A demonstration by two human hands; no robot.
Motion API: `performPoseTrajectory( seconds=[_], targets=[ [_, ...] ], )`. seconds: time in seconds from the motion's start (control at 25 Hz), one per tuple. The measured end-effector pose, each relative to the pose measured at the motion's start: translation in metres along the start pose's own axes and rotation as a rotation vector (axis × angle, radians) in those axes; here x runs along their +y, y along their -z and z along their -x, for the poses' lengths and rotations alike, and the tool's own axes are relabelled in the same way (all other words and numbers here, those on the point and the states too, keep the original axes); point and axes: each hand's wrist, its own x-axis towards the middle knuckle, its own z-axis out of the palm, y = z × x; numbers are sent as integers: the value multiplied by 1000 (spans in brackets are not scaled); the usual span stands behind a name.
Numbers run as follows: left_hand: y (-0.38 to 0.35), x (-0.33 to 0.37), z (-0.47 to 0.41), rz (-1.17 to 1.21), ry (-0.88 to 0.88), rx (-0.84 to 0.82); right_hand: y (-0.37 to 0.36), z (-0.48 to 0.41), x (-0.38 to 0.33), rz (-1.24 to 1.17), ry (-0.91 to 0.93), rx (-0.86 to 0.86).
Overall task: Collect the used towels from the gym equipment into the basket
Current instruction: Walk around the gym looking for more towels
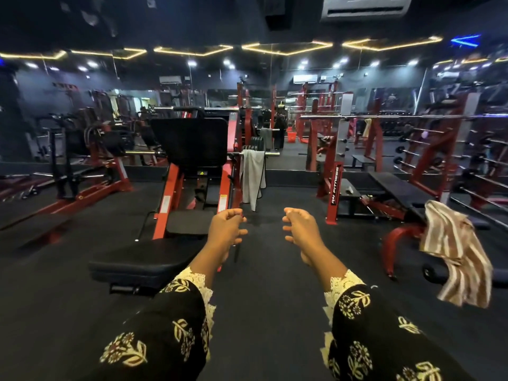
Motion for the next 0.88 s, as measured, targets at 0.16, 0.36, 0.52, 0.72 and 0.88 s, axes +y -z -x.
performPoseTrajectory(
  seconds=[0.16, 0.36, 0.52, 0.72, 0.88],
  targets=[
    [-15, -3, -140, 17, 13, -4, -49, -131, 4, -23, -39, 5],
    [-43, 21, -320, -11, -9, -33, -104, -296, -13, -23, -51, 25],
    [-67, 14, -435, -49, 0, -67, -131, -408, 0, -4, -60, 21],
    [-108, -5, -605, -35, -6, -78, -164, -579, 33, 11, -65, 36],
    [-143, -5, -740, -34, 15, -58, -189, -724, 30, 19, -78, 34]
  ],
)
